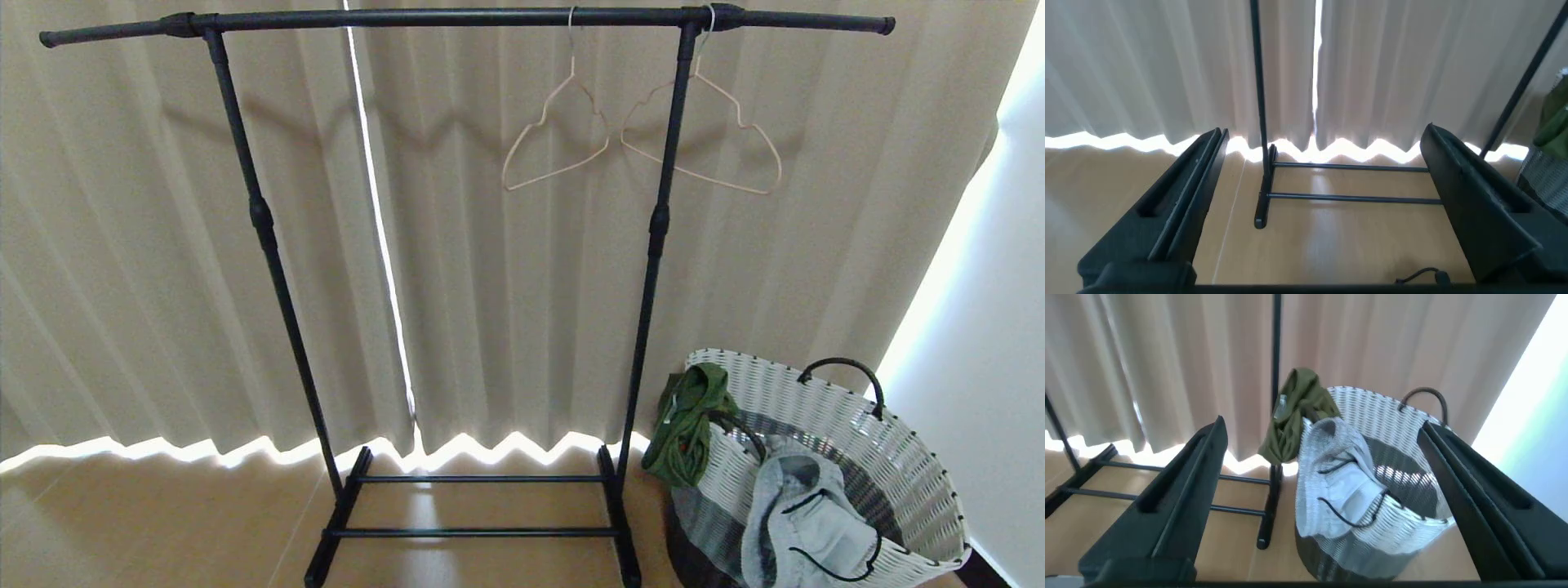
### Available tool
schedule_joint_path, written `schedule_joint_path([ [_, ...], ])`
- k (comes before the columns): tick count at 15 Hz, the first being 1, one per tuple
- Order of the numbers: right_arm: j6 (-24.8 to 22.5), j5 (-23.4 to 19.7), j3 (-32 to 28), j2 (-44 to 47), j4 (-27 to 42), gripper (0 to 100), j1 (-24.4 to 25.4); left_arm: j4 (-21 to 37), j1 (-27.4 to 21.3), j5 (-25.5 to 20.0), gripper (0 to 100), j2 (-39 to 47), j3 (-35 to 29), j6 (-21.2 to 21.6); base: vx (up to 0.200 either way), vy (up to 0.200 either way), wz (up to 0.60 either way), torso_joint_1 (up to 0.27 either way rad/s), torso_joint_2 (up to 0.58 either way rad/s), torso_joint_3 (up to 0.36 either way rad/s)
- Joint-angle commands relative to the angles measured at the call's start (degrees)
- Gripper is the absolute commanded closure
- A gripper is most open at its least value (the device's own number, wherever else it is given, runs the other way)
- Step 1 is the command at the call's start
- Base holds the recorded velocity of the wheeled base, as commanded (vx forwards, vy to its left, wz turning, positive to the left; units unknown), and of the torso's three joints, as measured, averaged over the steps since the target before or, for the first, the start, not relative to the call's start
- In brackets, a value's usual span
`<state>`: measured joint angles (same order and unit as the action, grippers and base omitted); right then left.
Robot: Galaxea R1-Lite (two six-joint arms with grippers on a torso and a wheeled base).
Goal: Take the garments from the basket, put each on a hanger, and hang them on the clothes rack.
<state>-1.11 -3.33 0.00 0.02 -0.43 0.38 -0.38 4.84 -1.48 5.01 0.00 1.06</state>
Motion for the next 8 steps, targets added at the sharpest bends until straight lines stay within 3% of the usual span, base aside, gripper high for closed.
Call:
schedule_joint_path([
  [1,0.0,0.0,0.0,0.1,0.0,0,0.1,-0.1,0.1,0.0,0,0.0,0.0,0.0,0.0,0.0,0.0,0.0,0.0,0.0],
  [6,0.0,0.0,0.0,0.1,0.0,0,0.1,-0.1,0.1,0.0,0,0.1,0.0,0.0,0.0,0.0,0.0,0.0,0.0,0.0],
  [8,-0.1,0.0,0.0,0.1,0.0,0,0.1,-0.1,0.1,0.0,0,0.1,0.0,0.0,0.2,0.0,0.0,0.005,0.0,0.002],
])
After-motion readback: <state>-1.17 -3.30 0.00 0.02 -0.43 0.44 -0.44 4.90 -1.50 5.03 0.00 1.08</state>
